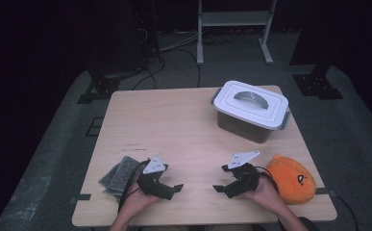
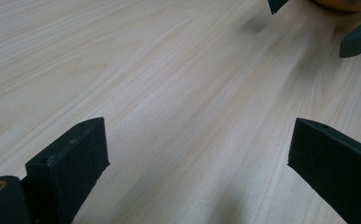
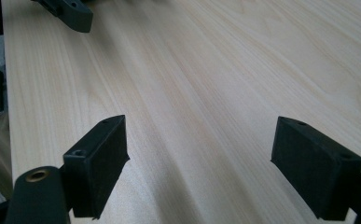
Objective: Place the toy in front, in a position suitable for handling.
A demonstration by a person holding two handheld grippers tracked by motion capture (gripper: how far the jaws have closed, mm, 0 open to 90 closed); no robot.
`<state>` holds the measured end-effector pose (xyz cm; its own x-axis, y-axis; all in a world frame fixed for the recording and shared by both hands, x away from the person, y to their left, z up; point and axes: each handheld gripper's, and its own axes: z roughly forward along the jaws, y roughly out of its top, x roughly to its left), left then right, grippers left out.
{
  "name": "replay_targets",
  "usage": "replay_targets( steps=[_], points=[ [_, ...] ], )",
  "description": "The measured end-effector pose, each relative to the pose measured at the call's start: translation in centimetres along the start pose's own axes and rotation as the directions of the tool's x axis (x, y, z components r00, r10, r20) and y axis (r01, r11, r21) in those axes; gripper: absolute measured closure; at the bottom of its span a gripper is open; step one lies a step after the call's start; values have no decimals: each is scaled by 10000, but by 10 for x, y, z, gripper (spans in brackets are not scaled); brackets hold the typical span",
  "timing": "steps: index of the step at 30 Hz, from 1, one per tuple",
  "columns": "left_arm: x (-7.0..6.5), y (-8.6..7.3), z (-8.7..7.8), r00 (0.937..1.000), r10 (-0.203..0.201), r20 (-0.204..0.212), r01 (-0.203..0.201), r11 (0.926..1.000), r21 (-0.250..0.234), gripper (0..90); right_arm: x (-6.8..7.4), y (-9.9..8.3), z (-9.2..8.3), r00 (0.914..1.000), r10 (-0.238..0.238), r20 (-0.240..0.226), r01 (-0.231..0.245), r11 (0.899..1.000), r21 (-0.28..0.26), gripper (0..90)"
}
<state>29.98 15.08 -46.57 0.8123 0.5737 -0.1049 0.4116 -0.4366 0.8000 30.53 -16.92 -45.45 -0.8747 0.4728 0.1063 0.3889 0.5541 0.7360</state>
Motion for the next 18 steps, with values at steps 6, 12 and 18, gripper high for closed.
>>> replay_targets(
  steps=[6,12,18],
  points=[
    [0,0,0,10000,4,-5,-4,10000,-1,41,1,2,-4,10000,-88,-31,88,9999,-129,171],
    [-2,0,0,10000,25,63,-26,10000,18,41,8,8,-6,9999,-146,-52,145,9997,-191,171],
    [-3,0,-1,10000,71,53,-71,10000,-9,40,13,13,-9,9997,-185,-169,181,9996,-238,171]
  ],
)
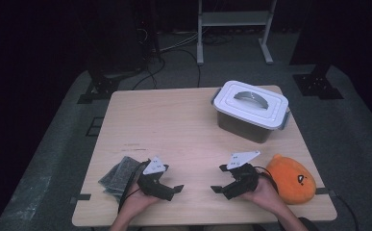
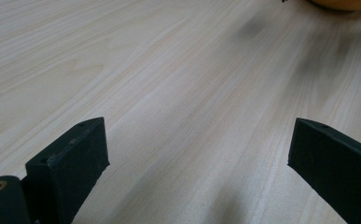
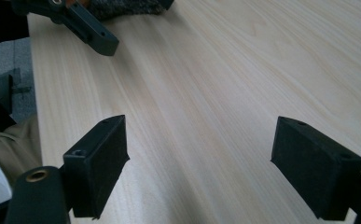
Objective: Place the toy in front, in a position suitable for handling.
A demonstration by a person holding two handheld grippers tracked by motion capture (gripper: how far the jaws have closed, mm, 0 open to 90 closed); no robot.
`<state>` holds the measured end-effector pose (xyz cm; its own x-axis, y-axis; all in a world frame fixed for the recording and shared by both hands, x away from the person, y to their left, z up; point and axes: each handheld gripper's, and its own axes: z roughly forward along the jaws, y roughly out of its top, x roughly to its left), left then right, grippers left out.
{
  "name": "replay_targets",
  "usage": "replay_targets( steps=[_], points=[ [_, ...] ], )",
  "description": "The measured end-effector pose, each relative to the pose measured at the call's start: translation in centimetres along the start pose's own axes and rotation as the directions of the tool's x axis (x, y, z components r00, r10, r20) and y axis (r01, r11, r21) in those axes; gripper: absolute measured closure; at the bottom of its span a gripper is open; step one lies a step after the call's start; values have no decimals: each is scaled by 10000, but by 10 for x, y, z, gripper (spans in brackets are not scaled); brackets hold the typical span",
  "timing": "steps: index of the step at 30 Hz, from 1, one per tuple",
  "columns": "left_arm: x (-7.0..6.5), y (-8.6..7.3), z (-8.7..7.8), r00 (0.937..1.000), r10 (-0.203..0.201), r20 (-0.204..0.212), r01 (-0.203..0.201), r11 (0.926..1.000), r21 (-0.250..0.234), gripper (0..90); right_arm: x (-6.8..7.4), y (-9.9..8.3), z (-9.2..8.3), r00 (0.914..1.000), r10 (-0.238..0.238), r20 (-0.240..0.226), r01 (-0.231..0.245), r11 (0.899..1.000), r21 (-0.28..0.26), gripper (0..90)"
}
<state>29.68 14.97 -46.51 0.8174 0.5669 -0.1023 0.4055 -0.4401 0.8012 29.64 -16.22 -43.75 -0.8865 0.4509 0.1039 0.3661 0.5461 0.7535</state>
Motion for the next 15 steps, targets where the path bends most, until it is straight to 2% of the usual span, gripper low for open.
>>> replay_targets(
  steps=[8,15],
  points=[
    [0,0,-1,10000,-54,-40,54,10000,-24,41,-2,12,-16,9998,45,-214,-47,9999,-124,171],
    [1,0,-2,10000,-18,-87,18,10000,-14,40,-6,18,-35,9996,-254,-93,254,9996,-81,174]
  ],
)
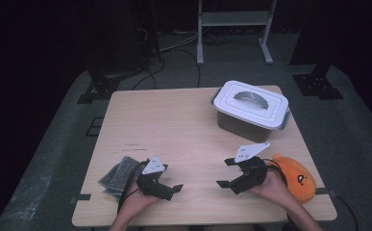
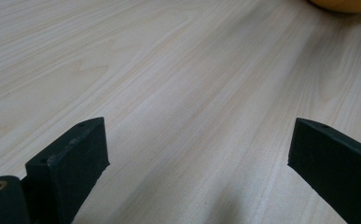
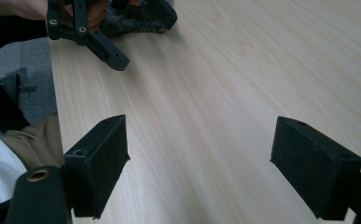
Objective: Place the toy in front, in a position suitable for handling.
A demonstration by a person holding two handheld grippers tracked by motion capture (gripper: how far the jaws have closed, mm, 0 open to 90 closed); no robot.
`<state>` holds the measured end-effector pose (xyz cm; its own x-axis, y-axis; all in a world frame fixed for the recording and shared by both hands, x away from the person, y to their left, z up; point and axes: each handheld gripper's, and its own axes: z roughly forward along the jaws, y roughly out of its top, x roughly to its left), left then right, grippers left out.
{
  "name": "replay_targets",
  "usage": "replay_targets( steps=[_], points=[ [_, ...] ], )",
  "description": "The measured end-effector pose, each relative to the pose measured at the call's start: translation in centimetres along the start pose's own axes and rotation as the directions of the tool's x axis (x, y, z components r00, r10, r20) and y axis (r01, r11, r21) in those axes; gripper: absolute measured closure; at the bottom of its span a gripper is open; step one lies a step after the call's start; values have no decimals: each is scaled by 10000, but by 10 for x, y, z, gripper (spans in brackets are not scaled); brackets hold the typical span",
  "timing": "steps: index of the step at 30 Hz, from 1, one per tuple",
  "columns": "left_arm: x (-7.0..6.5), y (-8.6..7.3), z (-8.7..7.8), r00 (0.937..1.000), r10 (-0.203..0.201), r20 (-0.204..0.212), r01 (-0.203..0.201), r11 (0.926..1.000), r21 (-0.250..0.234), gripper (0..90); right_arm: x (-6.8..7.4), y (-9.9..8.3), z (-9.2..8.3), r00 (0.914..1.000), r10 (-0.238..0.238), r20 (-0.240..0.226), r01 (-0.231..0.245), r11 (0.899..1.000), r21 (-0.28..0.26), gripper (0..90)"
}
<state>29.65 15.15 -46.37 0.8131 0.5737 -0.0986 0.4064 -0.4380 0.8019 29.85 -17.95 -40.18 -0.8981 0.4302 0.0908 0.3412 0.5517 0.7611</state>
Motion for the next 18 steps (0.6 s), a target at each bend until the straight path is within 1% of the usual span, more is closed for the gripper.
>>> replay_targets(
  steps=[1,7,8,9,11,13,18],
  points=[
    [0,0,0,10000,8,-13,-8,10000,-6,41,-2,1,-8,10000,-76,21,76,10000,-33,174],
    [-1,0,0,10000,-4,21,4,10000,33,41,-8,3,-28,9998,-104,155,106,9999,-100,174],
    [-1,0,0,10000,-4,21,4,10000,33,41,-8,3,-28,9998,-104,155,106,9999,-100,174],
    [-1,0,0,10000,-16,15,16,10000,49,41,-10,3,-35,9996,-139,245,141,9999,-89,174],
    [-1,0,0,10000,-6,-4,6,10000,40,41,-10,2,-37,9996,-125,256,127,9999,-108,174],
    [-1,0,-1,10000,-15,-32,15,10000,-1,41,-14,2,-46,9994,-102,320,108,9998,-177,173],
    [0,0,-1,10000,-44,-69,44,10000,-16,40,-17,2,-54,9989,-96,457,106,9997,-219,173]
  ],
)
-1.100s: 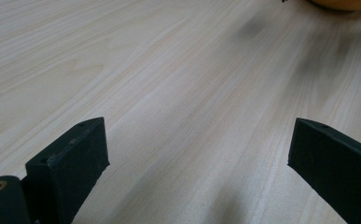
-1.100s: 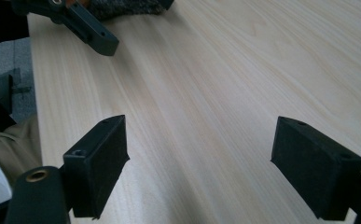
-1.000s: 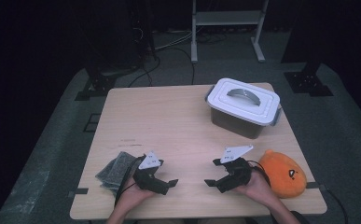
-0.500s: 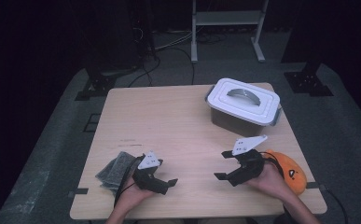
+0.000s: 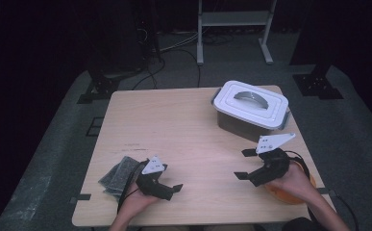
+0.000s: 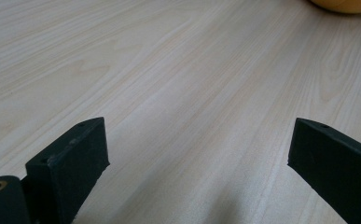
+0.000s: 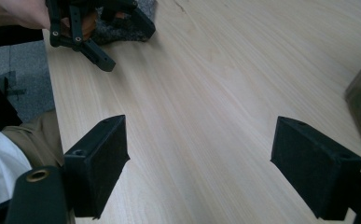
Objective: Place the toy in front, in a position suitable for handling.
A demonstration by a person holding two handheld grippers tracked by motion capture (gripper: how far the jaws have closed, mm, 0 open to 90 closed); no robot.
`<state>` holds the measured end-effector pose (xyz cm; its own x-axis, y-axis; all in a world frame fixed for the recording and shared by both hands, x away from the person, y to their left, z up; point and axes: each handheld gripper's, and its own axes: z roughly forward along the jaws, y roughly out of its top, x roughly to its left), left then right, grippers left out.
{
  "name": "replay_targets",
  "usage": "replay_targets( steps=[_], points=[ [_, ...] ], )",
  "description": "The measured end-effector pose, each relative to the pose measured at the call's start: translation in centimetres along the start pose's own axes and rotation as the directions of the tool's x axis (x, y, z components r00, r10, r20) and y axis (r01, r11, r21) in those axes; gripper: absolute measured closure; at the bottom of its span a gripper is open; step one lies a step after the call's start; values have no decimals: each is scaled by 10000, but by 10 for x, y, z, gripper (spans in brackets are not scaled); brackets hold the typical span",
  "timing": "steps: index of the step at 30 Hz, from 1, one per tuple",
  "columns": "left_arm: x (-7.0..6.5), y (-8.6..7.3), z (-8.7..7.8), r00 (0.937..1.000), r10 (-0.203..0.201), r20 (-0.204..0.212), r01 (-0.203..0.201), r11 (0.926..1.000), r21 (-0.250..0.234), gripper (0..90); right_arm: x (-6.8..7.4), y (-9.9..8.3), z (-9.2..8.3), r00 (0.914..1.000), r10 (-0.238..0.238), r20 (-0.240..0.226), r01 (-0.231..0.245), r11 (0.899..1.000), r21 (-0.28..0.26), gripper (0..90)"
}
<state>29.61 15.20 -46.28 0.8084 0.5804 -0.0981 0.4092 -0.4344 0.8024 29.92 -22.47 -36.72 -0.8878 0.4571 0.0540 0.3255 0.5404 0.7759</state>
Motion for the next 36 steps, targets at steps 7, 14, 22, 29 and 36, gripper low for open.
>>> replay_targets(
  steps=[7,14,22,29,36],
  points=[
    [-1,0,0,10000,55,42,-55,10000,12,41,-3,0,-14,9997,-138,187,136,9999,62,173],
    [-1,1,-1,10000,71,54,-71,10000,6,41,-9,-7,-28,9992,-111,377,106,9999,122,174],
    [-1,1,0,9999,-38,130,39,10000,-85,40,-15,-19,-41,9978,141,653,-154,9997,199,179],
    [-2,2,-2,10000,29,87,-28,10000,-80,40,-19,-33,-54,9952,261,939,-290,9991,305,204],
    [-2,3,-2,10000,-15,6,16,10000,-76,30,-24,-46,-67,9912,523,1220,-570,9977,356,215]
  ],
)
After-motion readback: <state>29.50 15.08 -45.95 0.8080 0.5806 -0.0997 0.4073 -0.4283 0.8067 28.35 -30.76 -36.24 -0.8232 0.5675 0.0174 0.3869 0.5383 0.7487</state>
